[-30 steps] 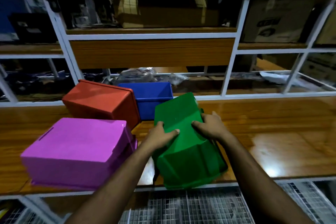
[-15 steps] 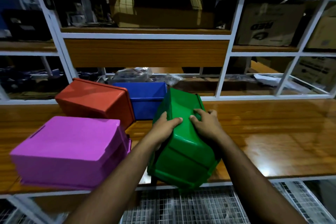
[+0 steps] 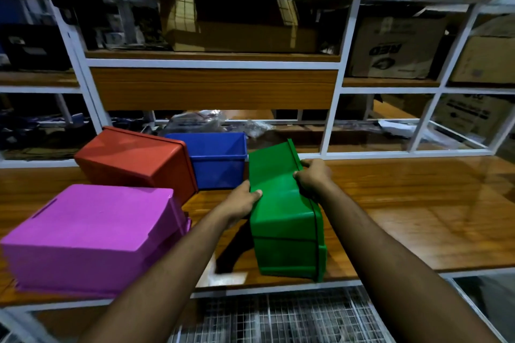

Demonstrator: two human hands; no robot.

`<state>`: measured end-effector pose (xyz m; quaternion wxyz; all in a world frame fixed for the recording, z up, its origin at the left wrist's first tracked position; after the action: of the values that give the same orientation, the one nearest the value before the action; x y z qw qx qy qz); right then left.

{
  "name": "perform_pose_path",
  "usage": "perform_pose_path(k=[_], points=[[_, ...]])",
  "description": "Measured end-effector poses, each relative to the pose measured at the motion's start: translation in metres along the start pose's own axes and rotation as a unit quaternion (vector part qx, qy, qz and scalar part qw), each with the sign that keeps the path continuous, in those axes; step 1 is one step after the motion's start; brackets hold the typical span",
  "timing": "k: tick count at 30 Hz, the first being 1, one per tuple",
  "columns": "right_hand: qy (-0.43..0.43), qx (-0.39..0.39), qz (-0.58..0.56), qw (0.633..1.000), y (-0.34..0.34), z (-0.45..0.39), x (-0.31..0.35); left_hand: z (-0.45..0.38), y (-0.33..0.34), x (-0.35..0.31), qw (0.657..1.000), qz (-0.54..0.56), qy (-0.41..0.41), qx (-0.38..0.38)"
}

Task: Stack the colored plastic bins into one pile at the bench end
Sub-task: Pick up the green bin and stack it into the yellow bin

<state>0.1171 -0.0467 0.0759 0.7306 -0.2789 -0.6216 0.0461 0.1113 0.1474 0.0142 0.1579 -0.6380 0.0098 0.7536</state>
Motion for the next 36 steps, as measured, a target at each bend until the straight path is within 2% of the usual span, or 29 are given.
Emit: perform_pose_path(k=[4, 8, 10, 11, 14, 16, 20, 23, 27, 31, 36], points=[[0.012, -0.018, -0.014, 1.000, -0.005, -0.006, -0.005, -0.003, 0.006, -0.015, 0.999, -0.031, 0.021, -0.012], [-0.003, -0.045, 0.006, 0.999, -0.010, -0.007, 0.007, -0.005, 0.015, -0.034, 0.974, -0.224, 0.006, -0.006], [-0.053, -0.032, 0.079, 0.995, -0.003, -0.005, 0.024, -0.007, 0.018, -0.039, 0.960, -0.280, -0.008, -0.004], [-0.085, -0.005, 0.111, 0.990, 0.004, -0.003, 0.032, -0.007, 0.022, -0.043, 0.966, -0.257, -0.007, 0.005], [-0.156, 0.089, 0.127, 0.976, 0.024, 0.002, 0.042, -0.006, 0.025, -0.045, 0.997, -0.072, -0.025, 0.004], [-0.165, 0.078, 0.193, 0.964, 0.019, -0.004, 0.033, -0.005, 0.013, -0.040, 0.997, -0.052, -0.043, -0.025], [-0.060, 0.039, 0.316, 0.946, -0.004, -0.027, -0.021, -0.003, -0.010, -0.015, 0.993, -0.055, -0.085, -0.064], [-0.021, 0.095, 0.346, 0.933, 0.000, -0.034, -0.052, -0.003, -0.023, 0.007, 0.990, 0.002, -0.118, -0.081], [-0.023, 0.152, 0.271, 0.950, 0.008, -0.039, -0.069, -0.006, -0.029, 0.026, 0.983, 0.072, -0.149, -0.076], [0.066, 0.140, 0.126, 0.980, -0.011, -0.040, -0.097, -0.003, -0.027, 0.033, 0.983, 0.078, -0.155, -0.058], [0.109, 0.167, -0.037, 0.979, -0.036, -0.022, -0.121, -0.007, -0.013, 0.039, 0.982, 0.078, -0.173, 0.005]])
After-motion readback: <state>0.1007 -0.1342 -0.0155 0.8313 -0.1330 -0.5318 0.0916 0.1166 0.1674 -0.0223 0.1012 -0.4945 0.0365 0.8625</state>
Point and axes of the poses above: each hand's wrist, its own z-axis away from the middle knuckle, its own y-axis out of the palm, x = y × z, the point moved 9 cm from there along -z, towards the middle knuckle, and after that the axes turned 1 degree about -y, right-handed, at the moved point
